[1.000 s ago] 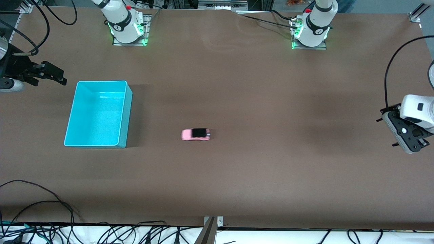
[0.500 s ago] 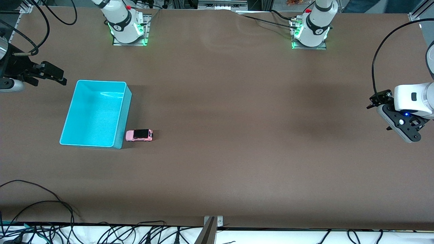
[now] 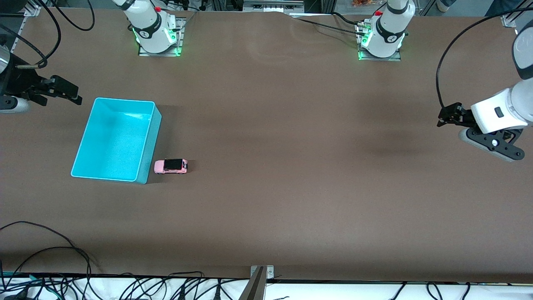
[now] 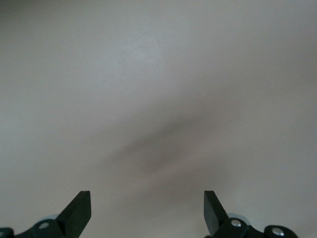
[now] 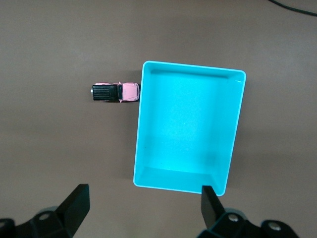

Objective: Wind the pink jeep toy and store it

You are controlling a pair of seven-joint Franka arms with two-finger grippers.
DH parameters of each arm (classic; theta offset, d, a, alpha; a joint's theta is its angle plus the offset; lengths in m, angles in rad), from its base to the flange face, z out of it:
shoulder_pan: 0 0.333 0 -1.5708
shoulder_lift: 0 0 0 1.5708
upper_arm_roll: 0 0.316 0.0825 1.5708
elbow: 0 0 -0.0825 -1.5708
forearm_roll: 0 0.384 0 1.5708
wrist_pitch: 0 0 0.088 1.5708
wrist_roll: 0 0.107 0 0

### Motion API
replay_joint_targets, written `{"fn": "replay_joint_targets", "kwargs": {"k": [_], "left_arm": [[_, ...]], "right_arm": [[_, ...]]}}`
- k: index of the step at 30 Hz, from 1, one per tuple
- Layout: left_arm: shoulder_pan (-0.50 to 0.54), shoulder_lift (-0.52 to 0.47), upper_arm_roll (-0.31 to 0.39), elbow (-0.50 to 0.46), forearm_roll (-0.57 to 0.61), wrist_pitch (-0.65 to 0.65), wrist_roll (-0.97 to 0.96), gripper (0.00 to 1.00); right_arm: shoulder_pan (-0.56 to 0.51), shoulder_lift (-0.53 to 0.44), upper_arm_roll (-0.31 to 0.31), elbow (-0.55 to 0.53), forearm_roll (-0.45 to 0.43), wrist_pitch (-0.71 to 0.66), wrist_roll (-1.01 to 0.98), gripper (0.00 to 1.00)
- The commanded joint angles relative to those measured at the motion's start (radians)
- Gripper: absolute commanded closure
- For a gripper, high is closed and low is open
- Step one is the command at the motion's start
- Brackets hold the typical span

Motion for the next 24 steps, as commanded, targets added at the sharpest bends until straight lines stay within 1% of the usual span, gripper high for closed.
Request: {"fn": "replay_joint_targets", "kwargs": {"k": [1, 3, 7, 9, 11, 14, 17, 24], "left_arm": [[-0.024, -0.099, 0.019, -0.105, -0.017, 0.008, -0.102, 0.00], [-0.029, -0.130, 0.019, -0.140, -0.017, 0.011, -0.102, 0.00], [-0.027, -0.206, 0.019, -0.252, -0.019, 0.040, -0.105, 0.00], [-0.021, -0.225, 0.019, -0.272, -0.019, 0.072, -0.104, 0.00], [-0.016, -0.230, 0.019, -0.274, -0.019, 0.086, -0.104, 0.00], [-0.003, -0.230, 0.019, -0.274, -0.019, 0.086, -0.104, 0.00], [0.017, -0.230, 0.019, -0.272, -0.020, 0.089, -0.104, 0.00], [0.019, -0.225, 0.016, -0.265, -0.022, 0.087, -0.107, 0.00]], "right_arm": [[0.001, 0.007, 0.006, 0.011, -0.014, -0.021, -0.015, 0.00], [0.003, 0.008, 0.006, 0.012, -0.006, -0.019, -0.010, 0.00], [0.006, 0.039, 0.017, 0.015, 0.004, -0.004, -0.018, 0.00], [0.010, 0.048, 0.029, 0.017, 0.017, -0.004, -0.036, 0.00], [0.010, 0.056, 0.043, 0.017, 0.017, 0.005, -0.077, 0.00], [0.012, 0.076, 0.067, 0.017, 0.012, 0.030, -0.198, 0.00], [0.012, 0.102, 0.074, 0.017, 0.012, 0.053, -0.326, 0.00], [0.027, 0.163, 0.083, 0.015, 0.015, 0.111, -0.581, 0.00]]}}
